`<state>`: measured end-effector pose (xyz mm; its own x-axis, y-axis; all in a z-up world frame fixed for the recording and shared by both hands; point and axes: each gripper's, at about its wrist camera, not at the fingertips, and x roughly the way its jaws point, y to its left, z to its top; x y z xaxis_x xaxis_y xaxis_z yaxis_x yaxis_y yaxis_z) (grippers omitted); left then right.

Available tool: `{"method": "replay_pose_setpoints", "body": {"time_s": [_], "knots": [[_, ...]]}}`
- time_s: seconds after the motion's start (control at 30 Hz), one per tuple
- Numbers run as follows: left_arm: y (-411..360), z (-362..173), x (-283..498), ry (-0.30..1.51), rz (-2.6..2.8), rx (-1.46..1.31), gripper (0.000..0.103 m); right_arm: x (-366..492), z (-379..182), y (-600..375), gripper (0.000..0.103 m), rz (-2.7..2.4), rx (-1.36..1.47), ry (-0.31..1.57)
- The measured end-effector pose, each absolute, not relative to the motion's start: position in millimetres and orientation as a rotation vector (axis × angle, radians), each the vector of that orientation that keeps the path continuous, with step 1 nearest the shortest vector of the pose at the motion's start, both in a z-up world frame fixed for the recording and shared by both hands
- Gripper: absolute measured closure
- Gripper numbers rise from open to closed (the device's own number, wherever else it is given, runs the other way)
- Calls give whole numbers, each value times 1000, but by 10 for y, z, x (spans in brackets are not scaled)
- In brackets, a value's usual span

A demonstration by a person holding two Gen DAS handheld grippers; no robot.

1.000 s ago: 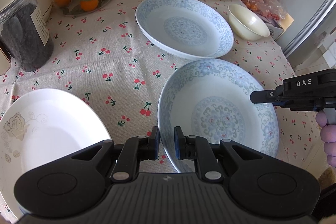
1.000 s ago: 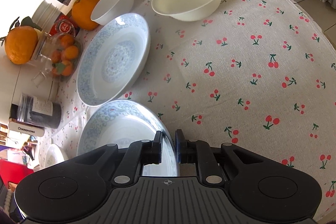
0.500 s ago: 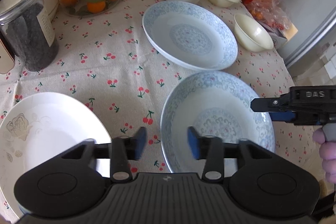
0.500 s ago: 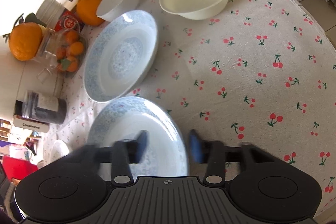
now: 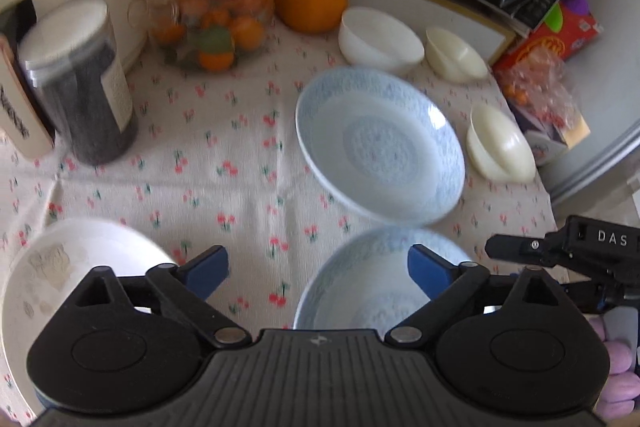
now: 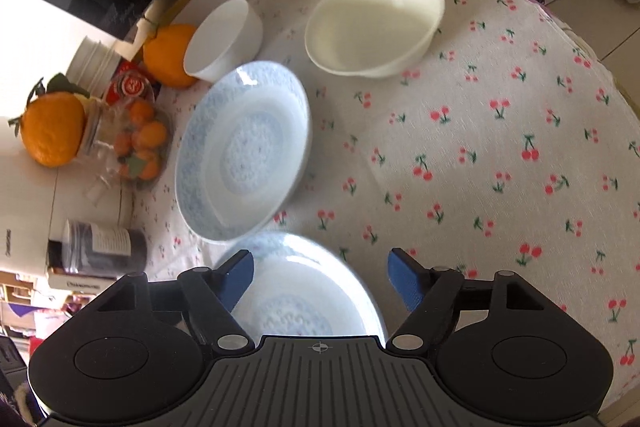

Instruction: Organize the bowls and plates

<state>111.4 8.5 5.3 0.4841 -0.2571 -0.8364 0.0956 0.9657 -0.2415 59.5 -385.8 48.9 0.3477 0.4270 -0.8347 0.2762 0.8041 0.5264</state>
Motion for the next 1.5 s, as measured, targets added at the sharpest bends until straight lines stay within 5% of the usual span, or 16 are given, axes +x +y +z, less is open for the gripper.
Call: {"method": "replay_pose_setpoints", "body": {"time_s": [0.17,0.43,0.87,1.27,1.5], "knots": [[138,-73,1218,899,-201,-206,1,751,448,-3857,24,141,672,1152],[153,-374,1535,910,-193,-291,9,1006,262,-3844,24,199,691,1080],[-37,-494,1686,884,-176,-312,40,1147,45,-3820,25,161,789,1008],[-83,-530,1713,881,-174,-292,73,1145,-4,-3805,69,119,768,1021],[-70,-532,1709,886,-177,-281,79,1158,-7,-3761,80,146,756,1031]]}}
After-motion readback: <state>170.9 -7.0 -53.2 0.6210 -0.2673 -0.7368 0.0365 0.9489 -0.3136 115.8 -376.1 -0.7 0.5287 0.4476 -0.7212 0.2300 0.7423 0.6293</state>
